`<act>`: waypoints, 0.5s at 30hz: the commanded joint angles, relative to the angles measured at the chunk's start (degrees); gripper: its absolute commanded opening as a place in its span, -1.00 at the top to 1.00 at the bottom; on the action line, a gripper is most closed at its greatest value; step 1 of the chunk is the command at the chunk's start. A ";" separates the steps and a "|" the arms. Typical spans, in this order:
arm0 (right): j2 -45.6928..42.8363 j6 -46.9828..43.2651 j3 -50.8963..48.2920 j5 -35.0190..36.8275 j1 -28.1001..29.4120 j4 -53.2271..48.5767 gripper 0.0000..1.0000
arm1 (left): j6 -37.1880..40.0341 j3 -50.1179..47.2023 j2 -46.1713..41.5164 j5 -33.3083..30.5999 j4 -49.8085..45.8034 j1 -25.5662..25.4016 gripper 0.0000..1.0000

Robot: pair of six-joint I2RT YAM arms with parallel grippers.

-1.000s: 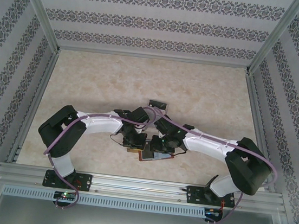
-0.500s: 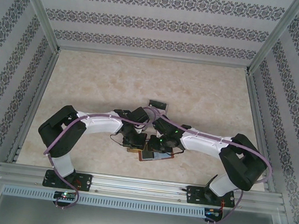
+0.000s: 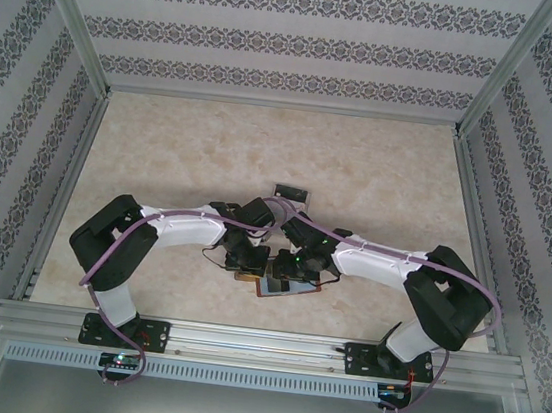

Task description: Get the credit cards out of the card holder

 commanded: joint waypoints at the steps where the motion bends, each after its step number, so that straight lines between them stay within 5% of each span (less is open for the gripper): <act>1: -1.70 -0.51 0.07 1.39 -0.77 -3.31 0.32 | 0.72 -0.58 -1.33 -2.32 -4.16 -0.55 0.85; 15: -2.55 -2.38 -0.63 -1.68 -3.24 -1.72 0.35 | -0.21 3.51 -1.68 1.16 -3.28 -0.94 0.84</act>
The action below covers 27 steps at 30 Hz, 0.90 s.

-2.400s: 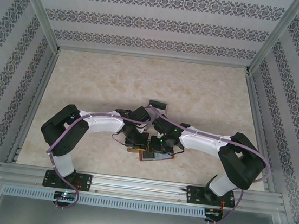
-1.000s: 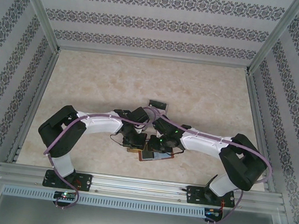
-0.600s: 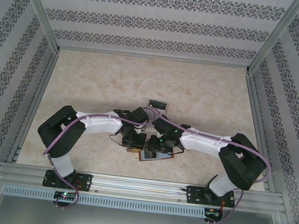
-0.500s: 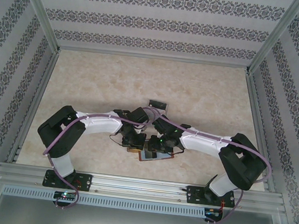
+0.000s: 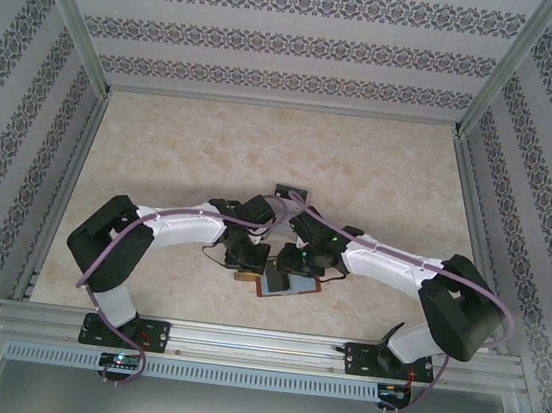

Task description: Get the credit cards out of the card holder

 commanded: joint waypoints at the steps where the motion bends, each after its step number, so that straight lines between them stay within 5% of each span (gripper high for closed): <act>1: 1.47 -2.09 -0.56 -1.48 -0.71 -0.40 0.38 | -0.35 1.60 -0.47 2.09 0.13 -1.03 0.84; 8: 3.21 -2.76 -0.47 -2.98 -1.14 1.04 0.50 | -0.20 2.49 2.53 2.35 1.27 -1.26 0.84; 17: 5.63 -3.77 -0.12 0.56 -1.38 -2.07 0.40 | 0.44 3.67 5.13 1.20 0.60 -1.26 0.84; 27: 4.84 -1.91 -2.36 -5.29 -1.68 3.97 0.48 | 1.67 3.96 6.78 -1.48 -2.74 -1.26 0.85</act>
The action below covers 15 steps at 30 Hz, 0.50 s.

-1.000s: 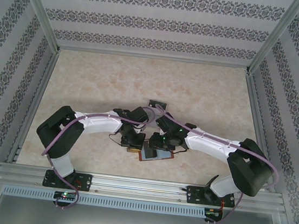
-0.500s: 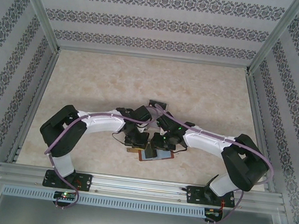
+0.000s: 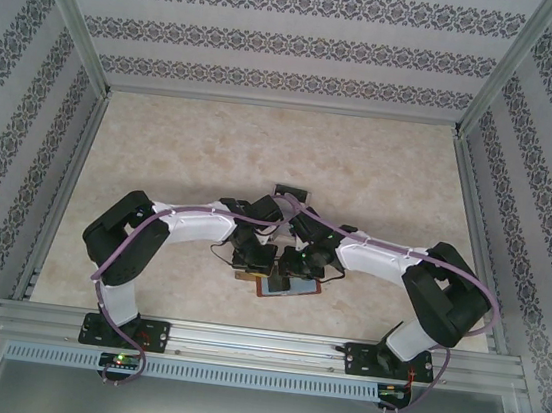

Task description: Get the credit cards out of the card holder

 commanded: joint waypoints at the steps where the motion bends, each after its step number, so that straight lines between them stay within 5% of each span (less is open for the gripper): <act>1: -0.56 0.69 -2.04 -2.49 -0.48 2.54 0.49 | 1.32 0.64 1.71 -3.18 -3.29 -0.58 0.85; 15: -6.64 5.49 -8.64 -11.21 -4.21 13.15 0.61 | 1.72 -0.86 2.78 -3.23 -3.56 -0.58 0.85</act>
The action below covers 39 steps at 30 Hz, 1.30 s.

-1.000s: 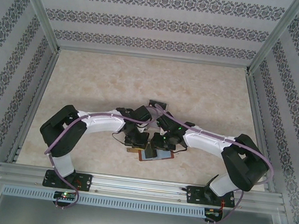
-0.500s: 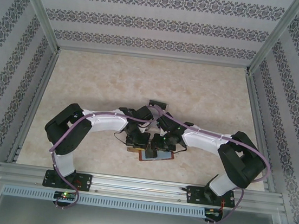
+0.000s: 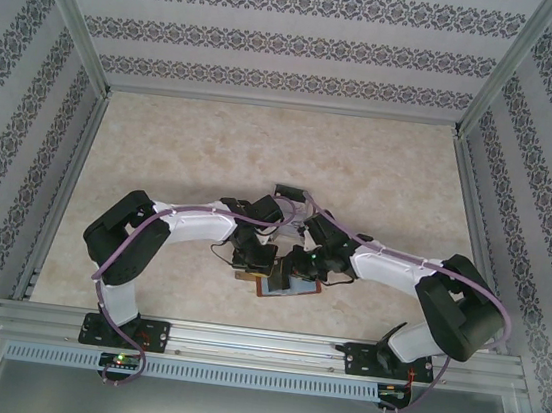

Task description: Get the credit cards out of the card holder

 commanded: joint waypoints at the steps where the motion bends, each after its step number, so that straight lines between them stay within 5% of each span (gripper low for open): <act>1: -0.97 1.79 -1.35 -3.06 -0.39 3.99 0.62 | 1.39 -1.12 2.43 -3.17 -3.27 -0.58 0.85; 15: -2.19 -1.38 -0.75 2.94 -0.90 -3.10 0.82 | 1.54 -1.65 1.24 -3.42 -3.79 -0.58 0.85; 39: -4.90 -8.72 7.19 16.65 0.81 -20.74 0.87 | 2.28 -0.80 0.63 -3.62 -5.01 -0.58 0.84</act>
